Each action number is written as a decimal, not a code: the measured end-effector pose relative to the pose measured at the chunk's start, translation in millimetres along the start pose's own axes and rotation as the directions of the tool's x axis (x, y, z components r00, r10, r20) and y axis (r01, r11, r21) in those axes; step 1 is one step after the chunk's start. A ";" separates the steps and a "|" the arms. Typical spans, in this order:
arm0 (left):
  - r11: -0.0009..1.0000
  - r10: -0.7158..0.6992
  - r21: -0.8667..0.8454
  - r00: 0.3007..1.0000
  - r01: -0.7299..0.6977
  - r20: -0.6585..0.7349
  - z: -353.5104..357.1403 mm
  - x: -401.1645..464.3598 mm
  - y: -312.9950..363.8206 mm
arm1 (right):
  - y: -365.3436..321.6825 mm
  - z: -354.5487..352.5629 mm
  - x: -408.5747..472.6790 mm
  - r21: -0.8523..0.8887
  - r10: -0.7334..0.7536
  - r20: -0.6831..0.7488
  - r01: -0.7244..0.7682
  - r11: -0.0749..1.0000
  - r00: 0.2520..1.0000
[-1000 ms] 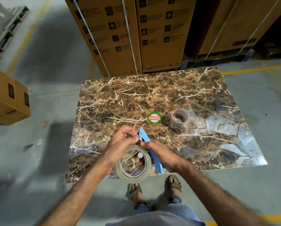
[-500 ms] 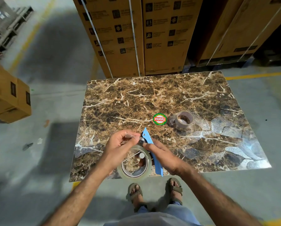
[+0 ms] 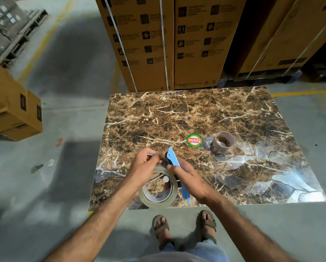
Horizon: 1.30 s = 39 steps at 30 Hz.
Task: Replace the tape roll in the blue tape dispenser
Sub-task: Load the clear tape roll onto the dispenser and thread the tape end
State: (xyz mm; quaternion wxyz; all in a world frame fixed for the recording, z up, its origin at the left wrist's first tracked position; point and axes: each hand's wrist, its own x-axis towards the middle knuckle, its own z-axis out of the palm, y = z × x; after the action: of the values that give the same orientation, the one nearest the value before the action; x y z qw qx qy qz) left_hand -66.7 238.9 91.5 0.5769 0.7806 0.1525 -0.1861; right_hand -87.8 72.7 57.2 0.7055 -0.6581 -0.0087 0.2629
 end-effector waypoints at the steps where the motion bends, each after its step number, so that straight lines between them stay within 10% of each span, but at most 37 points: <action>1: 1.000 0.016 -0.001 1.000 -0.017 -0.020 1.1 2.7 3.7 | -0.7 -0.6 0.7 0.049 0.016 -0.016 -0.015 0.999 1.000; 39: 0.751 0.568 0.561 0.774 -0.348 -0.280 77.4 70.0 88.6 | -38.8 -117.0 17.0 -0.391 -0.005 0.150 0.064 0.918 0.989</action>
State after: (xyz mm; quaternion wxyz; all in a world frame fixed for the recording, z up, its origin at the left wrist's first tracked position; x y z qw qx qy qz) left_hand 26.4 140.9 113.1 0.3446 0.9317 0.0243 0.1119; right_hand -17.3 -28.8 72.1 0.5603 -0.7655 -0.1248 0.2907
